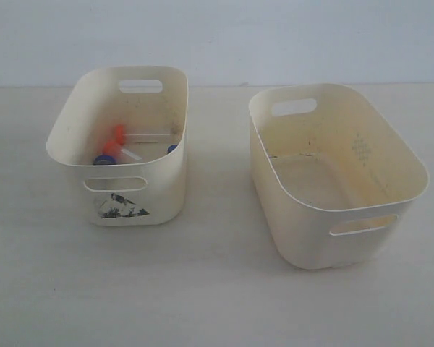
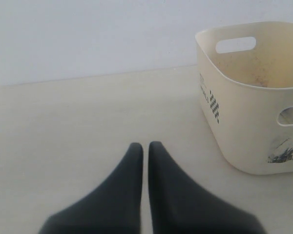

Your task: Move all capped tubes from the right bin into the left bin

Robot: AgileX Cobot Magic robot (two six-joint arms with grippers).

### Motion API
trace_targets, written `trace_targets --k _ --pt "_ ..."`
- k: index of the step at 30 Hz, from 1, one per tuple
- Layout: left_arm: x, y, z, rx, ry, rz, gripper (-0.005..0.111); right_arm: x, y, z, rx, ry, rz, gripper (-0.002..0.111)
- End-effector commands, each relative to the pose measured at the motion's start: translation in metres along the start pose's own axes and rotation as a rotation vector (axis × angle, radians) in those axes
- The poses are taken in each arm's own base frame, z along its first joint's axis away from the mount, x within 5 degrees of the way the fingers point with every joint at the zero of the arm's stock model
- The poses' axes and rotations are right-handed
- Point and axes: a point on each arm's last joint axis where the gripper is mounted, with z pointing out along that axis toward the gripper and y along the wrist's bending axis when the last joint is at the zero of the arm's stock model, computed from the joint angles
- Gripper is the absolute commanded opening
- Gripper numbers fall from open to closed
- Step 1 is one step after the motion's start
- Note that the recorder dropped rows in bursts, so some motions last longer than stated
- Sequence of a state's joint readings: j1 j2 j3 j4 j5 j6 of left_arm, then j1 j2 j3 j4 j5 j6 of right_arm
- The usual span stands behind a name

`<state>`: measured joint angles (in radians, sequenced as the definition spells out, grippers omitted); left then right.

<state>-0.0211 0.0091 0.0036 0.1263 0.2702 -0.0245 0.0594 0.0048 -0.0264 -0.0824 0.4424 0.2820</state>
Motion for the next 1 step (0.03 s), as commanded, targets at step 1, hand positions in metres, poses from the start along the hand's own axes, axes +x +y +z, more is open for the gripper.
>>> trace_targets --k 1 --pt "-0.0021 -0.0001 -0.0005 0.002 -0.015 -0.023 0.004 0.0012 -0.0006 0.0004 0.002 -0.005 -0.012 0.001"
